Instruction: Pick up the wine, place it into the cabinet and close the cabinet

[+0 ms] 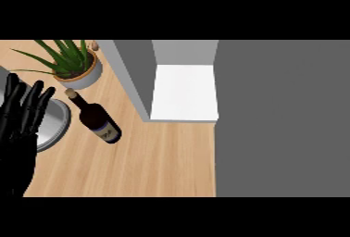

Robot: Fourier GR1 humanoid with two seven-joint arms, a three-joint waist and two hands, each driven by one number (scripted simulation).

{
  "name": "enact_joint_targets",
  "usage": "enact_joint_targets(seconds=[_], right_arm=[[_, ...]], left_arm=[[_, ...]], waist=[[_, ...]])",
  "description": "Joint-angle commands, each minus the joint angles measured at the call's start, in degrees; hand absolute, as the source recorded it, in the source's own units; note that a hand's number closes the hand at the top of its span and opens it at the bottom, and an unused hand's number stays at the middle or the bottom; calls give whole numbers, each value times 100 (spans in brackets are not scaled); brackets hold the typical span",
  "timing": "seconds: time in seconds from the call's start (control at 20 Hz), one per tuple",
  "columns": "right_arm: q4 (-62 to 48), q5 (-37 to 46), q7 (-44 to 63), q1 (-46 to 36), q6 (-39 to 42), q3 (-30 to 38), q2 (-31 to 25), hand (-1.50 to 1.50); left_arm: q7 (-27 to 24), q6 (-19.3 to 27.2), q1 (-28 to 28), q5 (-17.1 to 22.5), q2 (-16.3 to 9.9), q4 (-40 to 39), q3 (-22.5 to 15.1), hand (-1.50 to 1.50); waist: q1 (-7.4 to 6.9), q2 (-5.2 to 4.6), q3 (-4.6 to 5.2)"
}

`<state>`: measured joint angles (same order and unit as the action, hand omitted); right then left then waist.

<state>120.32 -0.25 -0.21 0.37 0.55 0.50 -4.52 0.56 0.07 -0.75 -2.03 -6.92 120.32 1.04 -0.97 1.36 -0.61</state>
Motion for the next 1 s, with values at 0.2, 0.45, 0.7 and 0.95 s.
enact_joint_targets(seconds=[0.2, 0.45, 0.7, 0.95], right_arm=[[587, 282, -189, 526, -35, -247, 129, -150], [854, -971, 687, 1011, 956, -444, -334, -150], [1116, -1517, 1100, 1039, 1023, -82, -455, -150], [1971, -1628, 1952, 1067, 847, -121, -469, -150]], left_arm=[[-355, -1050, 1478, 1218, -778, -1457, 814, -150], [1212, -914, 1838, 2619, -218, -1976, 806, -150], [1644, -577, 2705, 2697, -163, -2455, 663, -150], [1407, -698, 2568, 2817, -174, -2600, 781, -150]], waist=[[217, -147, 67], [294, -132, 61], [169, -135, 59], [135, -131, 62]])
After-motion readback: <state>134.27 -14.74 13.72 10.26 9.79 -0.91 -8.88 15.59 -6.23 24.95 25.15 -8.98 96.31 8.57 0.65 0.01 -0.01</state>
